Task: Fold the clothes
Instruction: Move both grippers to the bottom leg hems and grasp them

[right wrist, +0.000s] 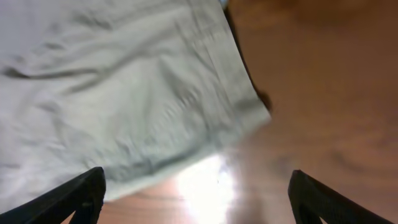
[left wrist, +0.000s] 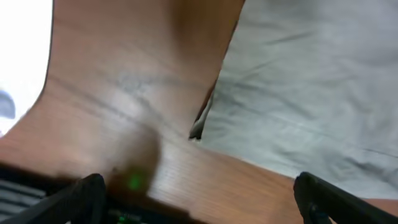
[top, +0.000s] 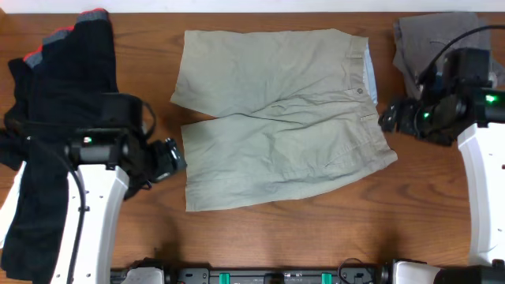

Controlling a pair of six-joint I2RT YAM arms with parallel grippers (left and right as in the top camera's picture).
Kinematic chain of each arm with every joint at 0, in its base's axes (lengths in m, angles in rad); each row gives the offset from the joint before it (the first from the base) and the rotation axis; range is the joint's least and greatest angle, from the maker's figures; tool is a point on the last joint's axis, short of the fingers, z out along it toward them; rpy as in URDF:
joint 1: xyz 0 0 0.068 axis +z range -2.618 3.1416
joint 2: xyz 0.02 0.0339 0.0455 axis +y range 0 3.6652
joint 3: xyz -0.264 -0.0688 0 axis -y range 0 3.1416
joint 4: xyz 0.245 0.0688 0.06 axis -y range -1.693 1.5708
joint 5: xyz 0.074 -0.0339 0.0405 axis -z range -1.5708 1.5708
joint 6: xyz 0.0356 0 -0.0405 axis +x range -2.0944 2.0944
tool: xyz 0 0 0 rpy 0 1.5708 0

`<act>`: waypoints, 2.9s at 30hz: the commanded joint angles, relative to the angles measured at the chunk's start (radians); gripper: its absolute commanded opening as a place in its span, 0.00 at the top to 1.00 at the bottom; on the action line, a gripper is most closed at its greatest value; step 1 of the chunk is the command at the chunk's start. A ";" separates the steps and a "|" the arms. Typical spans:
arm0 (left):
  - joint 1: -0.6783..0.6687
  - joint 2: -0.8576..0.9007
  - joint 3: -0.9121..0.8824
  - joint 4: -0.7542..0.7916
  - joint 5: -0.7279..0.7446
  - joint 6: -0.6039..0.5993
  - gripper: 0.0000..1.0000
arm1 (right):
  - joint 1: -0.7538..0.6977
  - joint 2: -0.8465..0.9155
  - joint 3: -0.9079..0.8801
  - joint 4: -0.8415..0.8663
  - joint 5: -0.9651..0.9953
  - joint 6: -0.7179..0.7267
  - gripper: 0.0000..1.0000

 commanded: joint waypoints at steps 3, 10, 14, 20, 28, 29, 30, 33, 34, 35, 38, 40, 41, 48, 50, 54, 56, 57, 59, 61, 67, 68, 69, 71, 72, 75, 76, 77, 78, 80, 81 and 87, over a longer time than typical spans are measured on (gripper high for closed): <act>-0.079 -0.003 -0.192 0.057 -0.067 -0.201 0.02 | 0.042 0.004 -0.091 -0.005 0.129 0.109 0.12; -0.163 -0.003 -0.447 0.322 0.024 -0.258 0.02 | 0.077 0.005 -0.245 0.092 0.143 0.158 0.20; -0.197 -0.002 -0.499 0.416 0.030 -0.251 0.02 | 0.103 0.005 -0.326 0.170 0.147 0.186 0.23; -0.202 0.003 -0.512 0.446 -0.012 -0.361 0.05 | 0.120 0.005 -0.410 0.249 0.224 0.372 0.45; -0.202 0.003 -0.517 0.451 -0.083 -0.973 0.16 | 0.148 0.005 -0.510 0.296 0.382 0.909 0.50; -0.202 0.003 -0.517 0.462 -0.083 -1.009 0.16 | 0.154 0.005 -0.532 0.331 0.373 0.913 0.50; -0.202 0.003 -0.517 0.472 -0.082 -1.024 0.16 | 0.156 0.005 -0.545 0.348 0.369 0.916 0.50; -0.202 0.003 -0.517 0.508 -0.074 -1.045 0.17 | 0.163 0.005 -0.592 0.406 0.354 0.916 0.50; -0.202 0.003 -0.517 0.515 -0.066 -1.046 0.18 | 0.163 0.005 -0.604 0.418 0.351 0.916 0.50; -0.202 0.003 -0.517 0.520 -0.058 -1.046 0.19 | 0.163 0.005 -0.613 0.424 0.347 0.919 0.51; -0.202 0.009 -0.517 0.529 -0.044 -1.049 0.22 | 0.163 0.005 -0.634 0.443 0.347 0.919 0.51; -0.210 0.020 -0.519 0.529 -0.043 -1.058 0.22 | 0.163 0.005 -0.637 0.447 0.348 0.919 0.51; -0.217 0.027 -0.520 0.529 -0.038 -1.067 0.22 | 0.163 0.005 -0.637 0.447 0.347 0.919 0.51; -0.275 0.072 -0.537 0.571 0.015 -1.082 0.22 | 0.163 0.005 -0.637 0.446 0.336 0.914 0.51; -0.278 0.091 -0.537 0.597 0.012 -1.081 0.22 | 0.163 0.005 -0.637 0.446 0.332 0.914 0.51; -0.277 0.135 -0.537 0.607 0.051 -1.081 0.34 | 0.163 0.005 -0.637 0.435 0.321 0.906 0.51; -0.277 0.159 -0.537 0.618 0.059 -1.081 0.39 | 0.163 0.005 -0.637 0.430 0.320 0.906 0.51; -0.277 0.169 -0.537 0.624 0.063 -1.082 0.41 | 0.163 0.005 -0.637 0.428 0.320 0.906 0.51; -0.277 0.180 -0.537 0.632 0.066 -1.082 0.41 | 0.163 0.005 -0.637 0.424 0.320 0.906 0.51; -0.277 0.183 -0.537 0.633 0.066 -1.082 0.41 | 0.163 0.005 -0.637 0.420 0.320 0.906 0.51; -0.277 0.183 -0.536 0.634 0.066 -1.065 0.94 | 0.163 0.005 -0.637 0.422 0.319 0.879 0.53; -0.277 0.182 -0.536 0.634 0.066 -1.062 0.94 | 0.163 0.005 -0.637 0.423 0.317 0.866 0.53; -0.277 0.182 -0.536 0.634 0.066 -1.062 0.94 | 0.163 0.005 -0.637 0.422 0.314 0.856 0.53; -0.277 0.182 -0.536 0.633 0.066 -1.062 0.94 | 0.163 0.005 -0.637 0.425 0.310 0.840 0.53; -0.277 0.181 -0.536 0.633 0.068 -1.062 0.94 | 0.163 0.005 -0.637 0.429 0.310 0.835 0.53; -0.277 0.179 -0.536 0.633 0.069 -1.059 0.94 | 0.163 0.005 -0.637 0.450 0.306 0.836 0.53; -0.277 0.179 -0.536 0.634 0.068 -1.055 0.94 | 0.163 0.005 -0.637 0.457 0.303 0.836 0.53; -0.277 0.178 -0.536 0.634 0.069 -1.055 0.94 | 0.163 0.005 -0.637 0.463 0.299 0.835 0.53; -0.277 0.178 -0.536 0.634 0.069 -1.055 0.94 | 0.163 0.005 -0.637 0.467 0.299 0.836 0.53; -0.277 0.177 -0.536 0.634 0.069 -1.055 0.94 | 0.163 0.005 -0.638 0.471 0.302 0.836 0.53; -0.277 0.177 -0.536 0.634 0.069 -1.055 0.94 | 0.163 0.005 -0.640 0.476 0.307 0.835 0.52; -0.277 0.177 -0.536 0.642 0.074 -1.055 0.94 | 0.163 0.007 -0.702 0.612 0.323 0.797 0.50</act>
